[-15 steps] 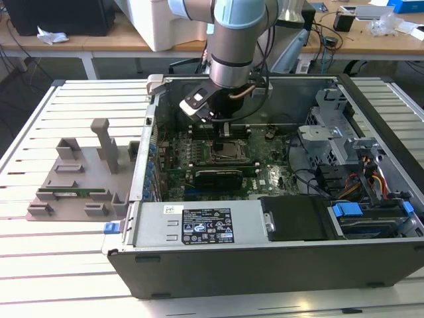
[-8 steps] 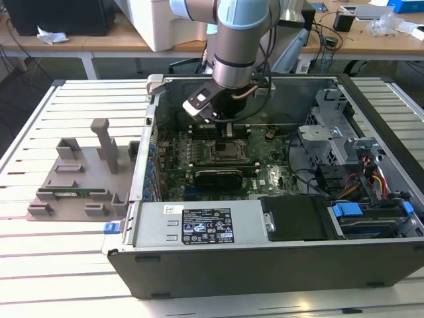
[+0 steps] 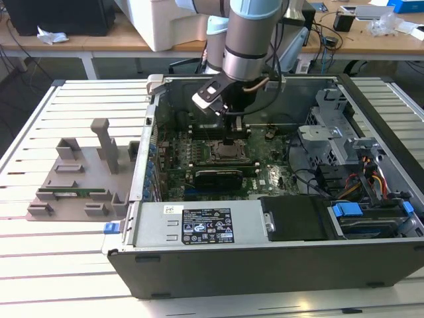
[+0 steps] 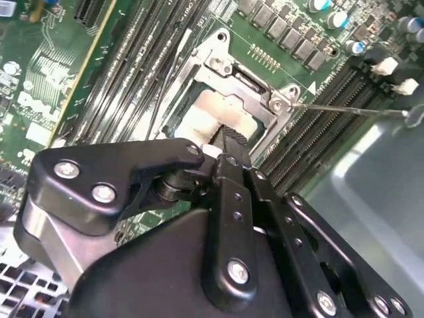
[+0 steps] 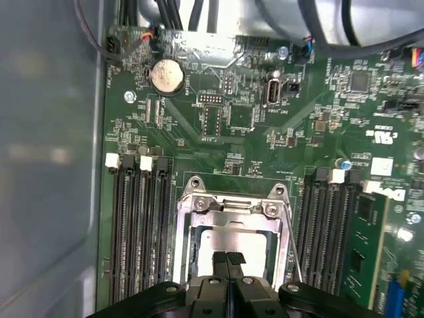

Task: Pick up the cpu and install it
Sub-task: 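Close the cpu cover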

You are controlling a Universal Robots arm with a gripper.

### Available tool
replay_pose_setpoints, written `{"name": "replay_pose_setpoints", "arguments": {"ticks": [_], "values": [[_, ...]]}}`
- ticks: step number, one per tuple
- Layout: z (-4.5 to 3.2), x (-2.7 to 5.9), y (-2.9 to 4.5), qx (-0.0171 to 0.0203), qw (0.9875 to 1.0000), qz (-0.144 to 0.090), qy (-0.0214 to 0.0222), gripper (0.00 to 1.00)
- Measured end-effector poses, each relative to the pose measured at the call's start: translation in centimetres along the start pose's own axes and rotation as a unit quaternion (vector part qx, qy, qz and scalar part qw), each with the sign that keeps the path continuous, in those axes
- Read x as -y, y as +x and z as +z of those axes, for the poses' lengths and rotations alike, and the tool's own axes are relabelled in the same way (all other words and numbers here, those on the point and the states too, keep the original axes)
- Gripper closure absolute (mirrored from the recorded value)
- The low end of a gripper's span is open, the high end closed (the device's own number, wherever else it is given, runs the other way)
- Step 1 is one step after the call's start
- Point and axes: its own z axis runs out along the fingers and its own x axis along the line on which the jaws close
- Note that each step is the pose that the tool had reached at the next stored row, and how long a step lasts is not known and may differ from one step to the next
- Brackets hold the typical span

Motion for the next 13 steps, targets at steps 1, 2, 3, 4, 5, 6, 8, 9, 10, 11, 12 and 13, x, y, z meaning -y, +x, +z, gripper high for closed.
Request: {"name": "replay_pose_setpoints", "arguments": {"ticks": [1,2,3,4,5,6,8,9,10,11,12,13], "values": [[-0.43,0.03,0.00,0.0000,1.0000,0.000,0.0000,0.89],[-0.93,0.07,0.00,0.0000,1.0000,0.000,0.0000,0.89],[-1.37,0.11,0.00,0.0001,1.0000,0.000,0.0000,0.89],[-1.59,0.12,0.00,0.0001,1.0000,0.000,0.0000,0.89],[-1.81,0.14,0.00,0.0000,1.0000,0.000,0.0000,0.89],[-2.25,0.17,0.00,0.0000,1.0000,0.000,0.0000,0.89],[-2.80,0.22,0.00,0.0001,1.0000,0.000,0.0000,0.89],[-3.12,0.25,0.00,0.0001,1.0000,0.000,0.0000,0.89],[-3.33,0.26,0.00,0.0001,1.0000,0.000,0.0000,0.89],[-3.43,0.27,0.01,0.0000,1.0000,0.000,0.0000,0.89],[-3.51,0.28,0.00,0.0000,1.0000,0.000,0.0000,0.89],[-3.55,0.28,0.01,0.0000,1.0000,0.000,0.0000,0.89]]}}
